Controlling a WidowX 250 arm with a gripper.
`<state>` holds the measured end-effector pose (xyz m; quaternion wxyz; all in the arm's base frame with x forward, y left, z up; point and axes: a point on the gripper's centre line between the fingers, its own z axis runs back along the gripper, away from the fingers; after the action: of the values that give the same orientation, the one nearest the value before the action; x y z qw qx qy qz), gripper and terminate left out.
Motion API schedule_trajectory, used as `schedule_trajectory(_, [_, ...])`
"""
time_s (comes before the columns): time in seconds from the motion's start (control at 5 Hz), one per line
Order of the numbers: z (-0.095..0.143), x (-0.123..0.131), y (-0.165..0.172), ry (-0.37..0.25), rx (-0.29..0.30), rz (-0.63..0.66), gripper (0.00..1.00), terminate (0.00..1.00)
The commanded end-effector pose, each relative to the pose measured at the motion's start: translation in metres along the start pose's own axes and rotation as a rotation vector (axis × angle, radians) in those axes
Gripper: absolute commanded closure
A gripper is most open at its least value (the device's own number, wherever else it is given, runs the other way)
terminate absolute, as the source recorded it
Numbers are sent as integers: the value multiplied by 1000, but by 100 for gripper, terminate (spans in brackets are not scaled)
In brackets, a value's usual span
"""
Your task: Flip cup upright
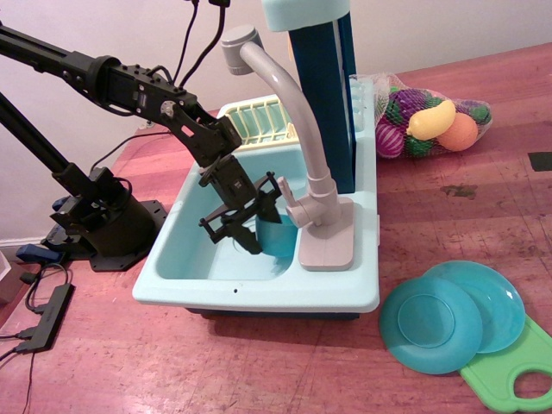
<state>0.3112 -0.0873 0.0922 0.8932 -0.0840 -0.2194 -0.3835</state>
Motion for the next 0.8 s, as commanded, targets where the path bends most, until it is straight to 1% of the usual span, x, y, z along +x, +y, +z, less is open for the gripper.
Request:
schedule_trajectory(0.0, [21, 4, 3, -23, 11, -39, 100, 0])
schedule_trajectory(0.2, [29, 5, 1, 7, -10, -71, 100, 0])
schedule_trajectory(0.4, [37, 2, -3, 30, -20, -87, 0, 0])
schedule_trajectory(0.6, [50, 5, 5, 54, 17, -142, 0, 0])
